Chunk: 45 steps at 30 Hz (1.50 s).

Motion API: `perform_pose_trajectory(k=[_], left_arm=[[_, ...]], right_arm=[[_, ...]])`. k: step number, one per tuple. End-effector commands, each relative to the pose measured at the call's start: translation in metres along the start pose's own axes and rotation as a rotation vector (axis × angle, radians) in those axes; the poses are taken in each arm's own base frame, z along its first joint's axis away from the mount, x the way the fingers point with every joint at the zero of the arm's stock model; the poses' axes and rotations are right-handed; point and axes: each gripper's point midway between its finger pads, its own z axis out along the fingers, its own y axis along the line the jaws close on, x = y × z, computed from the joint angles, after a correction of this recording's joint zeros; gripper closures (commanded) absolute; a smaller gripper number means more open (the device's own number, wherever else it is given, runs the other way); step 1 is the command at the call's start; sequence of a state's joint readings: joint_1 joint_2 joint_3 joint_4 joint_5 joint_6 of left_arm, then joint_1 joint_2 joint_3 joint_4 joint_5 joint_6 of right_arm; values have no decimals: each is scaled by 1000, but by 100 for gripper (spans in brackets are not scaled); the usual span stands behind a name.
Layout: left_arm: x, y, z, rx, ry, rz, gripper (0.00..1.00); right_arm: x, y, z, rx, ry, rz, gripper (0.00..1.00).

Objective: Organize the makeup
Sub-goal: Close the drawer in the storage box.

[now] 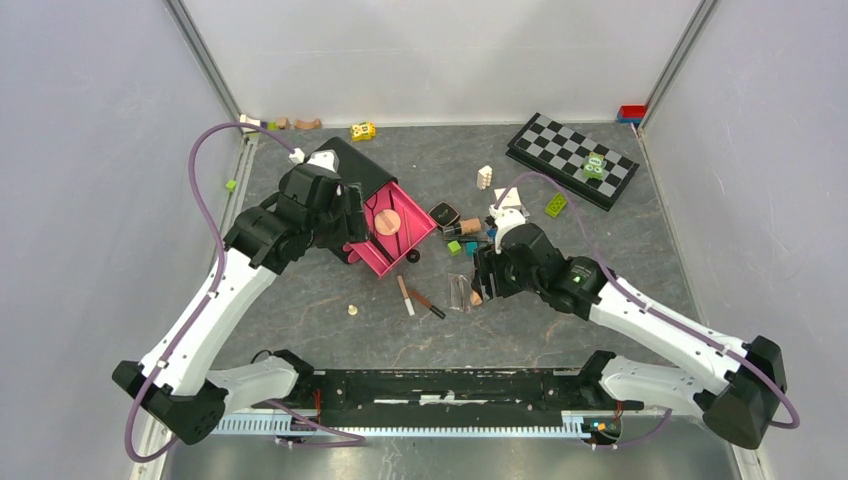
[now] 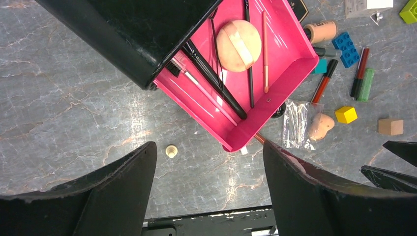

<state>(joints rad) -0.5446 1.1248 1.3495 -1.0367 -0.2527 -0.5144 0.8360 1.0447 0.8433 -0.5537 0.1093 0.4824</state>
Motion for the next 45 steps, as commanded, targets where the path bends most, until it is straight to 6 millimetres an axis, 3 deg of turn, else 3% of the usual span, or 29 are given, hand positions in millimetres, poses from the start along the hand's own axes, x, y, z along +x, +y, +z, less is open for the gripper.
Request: perform_pose_trajectory(k=[1,4,8,15,21,26,30,39,45], left_arm=[[-8,1,-1,19,-52,-45,14],[-17,2,3,21,-58,-49,14],[-49,7,12,9,-80,-54,14],[-100,22,49,-24,-92,-80,17],[-144,50,72,-45,-146,-151,16],[-167,68,94,-37,-171,-199,16],[-167,78,109,-81,-164,-189,17],[-149,89,133,-122,-111,-155,19],[-140,88,145,-110,-83,-157,19]], right_arm=[[-5,14,10,-61,-6,1,30],[-6,24,20,-105,-6,8,30],[-9,30,35,-120,-13,36,30],[-10,49,56,-205,-15,91,33],[-5,44,61,-189,-31,108,34],[-4,40,68,-164,-54,163,34],[-10,40,77,-162,-98,239,34],[-39,67,101,-268,-180,434,35],[-47,67,118,-257,-206,542,36]])
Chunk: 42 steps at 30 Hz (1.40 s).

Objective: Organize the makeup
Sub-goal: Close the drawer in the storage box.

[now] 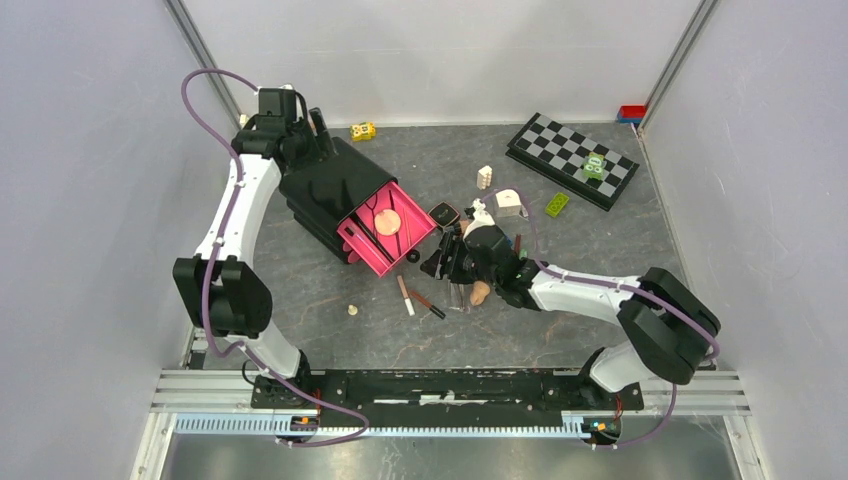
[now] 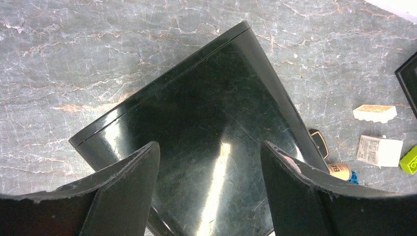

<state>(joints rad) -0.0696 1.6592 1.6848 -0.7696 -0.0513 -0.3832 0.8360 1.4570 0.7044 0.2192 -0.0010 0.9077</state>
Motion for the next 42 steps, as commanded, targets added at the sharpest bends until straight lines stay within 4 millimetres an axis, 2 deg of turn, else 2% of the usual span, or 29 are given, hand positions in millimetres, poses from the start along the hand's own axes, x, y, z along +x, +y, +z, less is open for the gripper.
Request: perform_pose_trajectory(k=[1,7,16,25,30,38,42], left_arm=[[2,-1,12,17,-5,48,19],[18,-2,28,32,44,45,21],[39,5,40,21,81,45,22],[46,3,43,40,97,47,23],[44,4,40,37,89,54,23],[48,3,43,43,103,53,23],[51,6,44,35,111,52,23]], right_arm=[[-21,15,11,-40,-96,111,36],[-18,0,15,15,-115,154,37],[-16,-4,24,27,-120,189,37],[-23,-12,37,81,-156,233,37],[-35,8,40,6,-185,267,37],[-66,46,31,-128,-273,288,37],[-70,51,34,-137,-273,281,37]])
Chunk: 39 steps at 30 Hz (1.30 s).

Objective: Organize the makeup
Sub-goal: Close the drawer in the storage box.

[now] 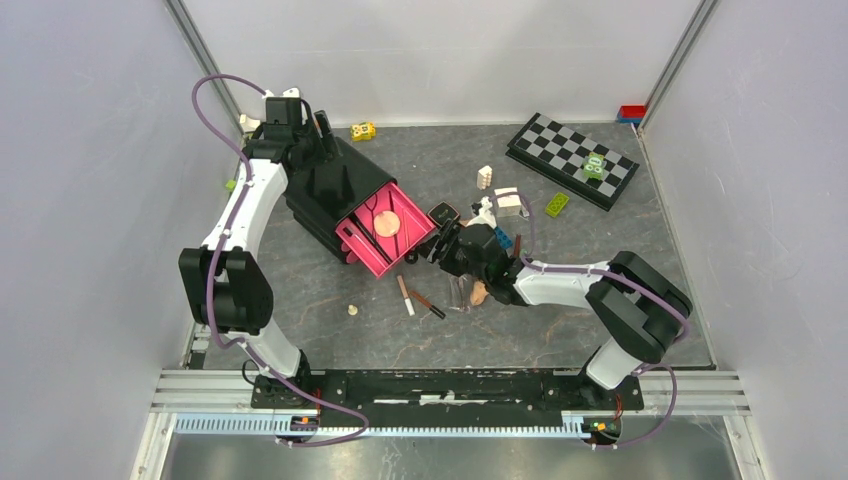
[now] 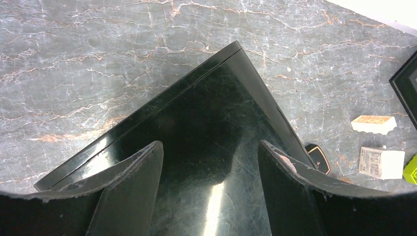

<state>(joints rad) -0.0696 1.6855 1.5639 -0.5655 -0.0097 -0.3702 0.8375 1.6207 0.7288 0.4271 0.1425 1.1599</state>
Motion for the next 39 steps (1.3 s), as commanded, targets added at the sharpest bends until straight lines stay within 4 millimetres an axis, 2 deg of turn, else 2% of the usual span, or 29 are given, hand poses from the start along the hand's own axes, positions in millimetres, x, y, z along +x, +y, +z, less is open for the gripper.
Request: perform_pose_trajectory(k=[1,5,11,21,29,39], left_arm=[[46,12,5,-22,155,37,23],[56,17,8,-31,171,37,24],[68,21,13,-37,190,42,24],[79,19,17,-10,213,35,24],[83,15,22,11,229,17,25],[84,14,23,14,234,16,25]], right_arm=[[-31,64,1,-169,-91,40,37],[-31,68,0,-180,-92,37,37],[-43,82,0,-190,-129,2,37],[-36,86,38,-159,-100,-34,38],[-39,102,63,-166,-97,-60,38],[-34,110,94,-154,-68,-72,38]])
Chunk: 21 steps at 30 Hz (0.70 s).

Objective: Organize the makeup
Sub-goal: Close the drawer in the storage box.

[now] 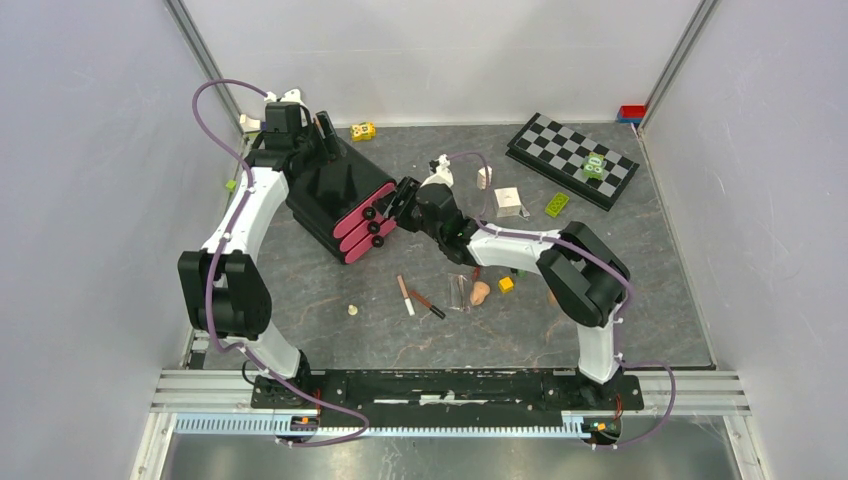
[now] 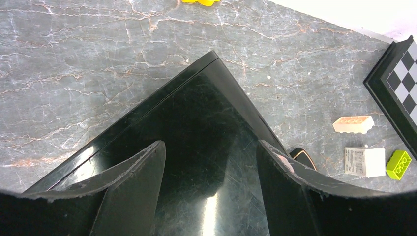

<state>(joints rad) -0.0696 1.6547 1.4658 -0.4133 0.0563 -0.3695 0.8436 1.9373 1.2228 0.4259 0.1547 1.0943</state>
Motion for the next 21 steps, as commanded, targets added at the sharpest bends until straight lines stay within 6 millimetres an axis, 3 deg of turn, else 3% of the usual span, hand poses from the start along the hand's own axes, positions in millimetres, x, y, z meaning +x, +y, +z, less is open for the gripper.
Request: perform_pose_trajectory(k=[1,9,15,21], left_arm=[[85,28,10,-76,291,2,25],[87,29,11,-80,297,3,25],[88,30,11,-87,302,3,25],[87,30,11,-90,306,2,25]], right_arm=[[5,8,13,-6,23,-32,38],[5,17,21,-37,31,-75,35],[-2,1,-11,-47,-23,-119,35],[-4,5,-35,-156,-60,-200,35]])
